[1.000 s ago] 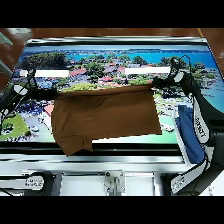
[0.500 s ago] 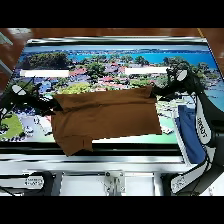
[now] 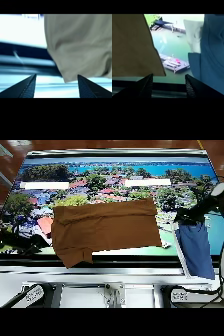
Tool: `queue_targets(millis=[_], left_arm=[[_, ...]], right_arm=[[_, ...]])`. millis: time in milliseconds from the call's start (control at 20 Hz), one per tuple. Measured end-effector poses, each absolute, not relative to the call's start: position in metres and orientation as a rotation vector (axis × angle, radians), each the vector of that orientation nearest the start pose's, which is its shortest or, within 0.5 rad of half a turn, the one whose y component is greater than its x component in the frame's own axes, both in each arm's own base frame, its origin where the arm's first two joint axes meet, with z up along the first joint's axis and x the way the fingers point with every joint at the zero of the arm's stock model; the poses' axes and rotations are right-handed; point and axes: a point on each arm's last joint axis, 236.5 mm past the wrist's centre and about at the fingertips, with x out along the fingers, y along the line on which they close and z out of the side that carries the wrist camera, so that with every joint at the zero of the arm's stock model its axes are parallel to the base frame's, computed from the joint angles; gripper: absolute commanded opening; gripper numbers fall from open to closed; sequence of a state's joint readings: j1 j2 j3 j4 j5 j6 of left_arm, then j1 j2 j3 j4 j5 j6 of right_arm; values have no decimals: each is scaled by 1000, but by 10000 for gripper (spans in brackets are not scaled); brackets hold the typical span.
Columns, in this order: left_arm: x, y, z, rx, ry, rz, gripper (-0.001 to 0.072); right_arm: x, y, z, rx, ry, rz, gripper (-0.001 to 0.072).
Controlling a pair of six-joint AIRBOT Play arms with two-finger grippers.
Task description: Fold the shirts.
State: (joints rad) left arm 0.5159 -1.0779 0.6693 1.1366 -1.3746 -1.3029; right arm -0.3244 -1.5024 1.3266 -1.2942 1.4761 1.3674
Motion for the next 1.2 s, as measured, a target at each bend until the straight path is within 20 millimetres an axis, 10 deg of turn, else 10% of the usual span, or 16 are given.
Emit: queue_targets(millis=[600,850,1000,1200], left_arm=[[215,-31,-117,-894,1440,-54,582],[222,-48,-137,-931,1469,-65,130],[220,-52,-140,-927,1489,-91,54],[220,-45,-136,-872,1491,-149,50]], right_arm=[[353,-38,-34,528,1463,118,515],[353,-37,-35,535,1462,118,515],[340,-33,-47,547,1506,115,684],[308,-19,-72,599,1603,126,683]])
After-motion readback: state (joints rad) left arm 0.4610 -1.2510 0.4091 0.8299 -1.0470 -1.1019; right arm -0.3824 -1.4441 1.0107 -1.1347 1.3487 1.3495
